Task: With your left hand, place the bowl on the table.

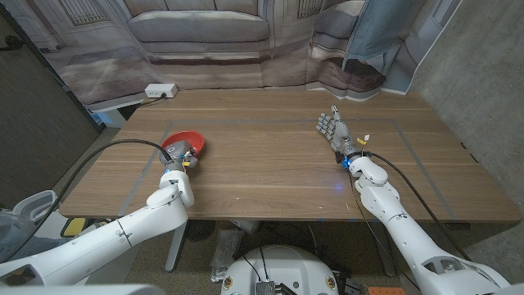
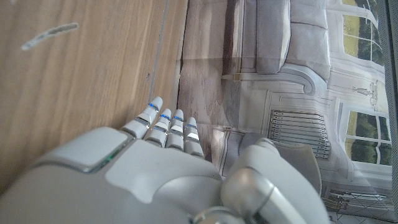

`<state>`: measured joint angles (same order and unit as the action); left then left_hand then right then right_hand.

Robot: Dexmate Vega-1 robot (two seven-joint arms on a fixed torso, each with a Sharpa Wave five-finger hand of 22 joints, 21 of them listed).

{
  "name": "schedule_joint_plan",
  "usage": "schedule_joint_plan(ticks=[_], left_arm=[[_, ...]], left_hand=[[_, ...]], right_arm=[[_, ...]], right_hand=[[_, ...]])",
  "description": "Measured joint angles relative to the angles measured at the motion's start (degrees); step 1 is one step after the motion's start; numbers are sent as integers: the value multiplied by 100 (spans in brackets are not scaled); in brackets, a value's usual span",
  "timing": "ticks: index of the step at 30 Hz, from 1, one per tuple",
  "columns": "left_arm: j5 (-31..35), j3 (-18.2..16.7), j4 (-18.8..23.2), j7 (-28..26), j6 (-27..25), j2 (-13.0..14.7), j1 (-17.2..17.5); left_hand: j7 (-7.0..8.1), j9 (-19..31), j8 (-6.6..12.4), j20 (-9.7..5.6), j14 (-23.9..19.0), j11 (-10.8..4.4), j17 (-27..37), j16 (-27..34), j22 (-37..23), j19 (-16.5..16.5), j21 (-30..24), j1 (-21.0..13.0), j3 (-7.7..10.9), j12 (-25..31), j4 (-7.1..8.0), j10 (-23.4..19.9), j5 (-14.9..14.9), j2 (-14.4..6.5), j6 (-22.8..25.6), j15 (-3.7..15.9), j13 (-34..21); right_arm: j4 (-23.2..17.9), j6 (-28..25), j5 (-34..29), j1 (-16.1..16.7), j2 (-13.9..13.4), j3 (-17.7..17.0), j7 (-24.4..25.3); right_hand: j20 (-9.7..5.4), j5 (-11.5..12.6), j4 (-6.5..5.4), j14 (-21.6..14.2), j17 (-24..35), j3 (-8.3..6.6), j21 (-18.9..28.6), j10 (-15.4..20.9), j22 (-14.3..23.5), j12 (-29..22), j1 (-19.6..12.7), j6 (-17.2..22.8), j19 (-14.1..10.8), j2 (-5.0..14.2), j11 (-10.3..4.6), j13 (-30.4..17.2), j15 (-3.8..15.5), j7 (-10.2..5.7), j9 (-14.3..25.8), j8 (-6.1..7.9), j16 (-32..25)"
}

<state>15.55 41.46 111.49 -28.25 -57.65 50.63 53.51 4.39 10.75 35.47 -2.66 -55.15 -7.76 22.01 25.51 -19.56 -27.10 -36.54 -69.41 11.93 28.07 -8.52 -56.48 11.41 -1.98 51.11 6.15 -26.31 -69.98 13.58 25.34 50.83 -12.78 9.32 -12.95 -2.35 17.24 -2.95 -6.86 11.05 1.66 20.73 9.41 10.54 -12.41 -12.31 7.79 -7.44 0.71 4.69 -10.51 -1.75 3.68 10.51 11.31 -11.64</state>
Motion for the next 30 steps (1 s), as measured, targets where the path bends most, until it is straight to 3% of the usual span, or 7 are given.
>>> schedule_joint_plan(ticks=[15, 25, 30], left_arm=[[1, 63, 168, 57, -236, 41, -46], [78, 149, 305, 115, -510, 84, -140], [100, 176, 376, 128, -619, 107, -173]], left_hand=[[-103, 0, 3, 0, -139, 94, 207, -1, -53, 0, -195, -76, -15, 0, 15, -147, -11, 76, 105, 44, -1], [-110, 0, 288, 0, -312, 89, 795, -39, -85, 0, -291, -115, -17, 44, 15, -236, -16, 114, 113, 217, -338], [-140, 0, 311, 0, -376, 65, 1108, -41, -106, 1, -352, -160, -14, 44, 30, -314, -17, 160, 227, 281, -400]], right_arm=[[50, 48, 33, -17, 33, -24, -77], [20, 67, 50, 20, 34, -40, -95], [-13, 70, 66, 48, 24, -44, -97]], right_hand=[[30, 0, 0, -21, 0, 0, 0, 25, -1, 0, 0, 0, -30, 0, 25, 0, 20, 0, 0, 0, 0], [9, 0, 0, -41, 0, 0, 0, 33, -1, 0, 0, 0, -51, 0, 33, 0, 41, 0, 0, 0, 0], [-1, 0, 0, -41, 0, 0, 0, 32, -1, 0, -2, 0, -61, 1, 32, 0, 41, 0, 0, 0, 0]])
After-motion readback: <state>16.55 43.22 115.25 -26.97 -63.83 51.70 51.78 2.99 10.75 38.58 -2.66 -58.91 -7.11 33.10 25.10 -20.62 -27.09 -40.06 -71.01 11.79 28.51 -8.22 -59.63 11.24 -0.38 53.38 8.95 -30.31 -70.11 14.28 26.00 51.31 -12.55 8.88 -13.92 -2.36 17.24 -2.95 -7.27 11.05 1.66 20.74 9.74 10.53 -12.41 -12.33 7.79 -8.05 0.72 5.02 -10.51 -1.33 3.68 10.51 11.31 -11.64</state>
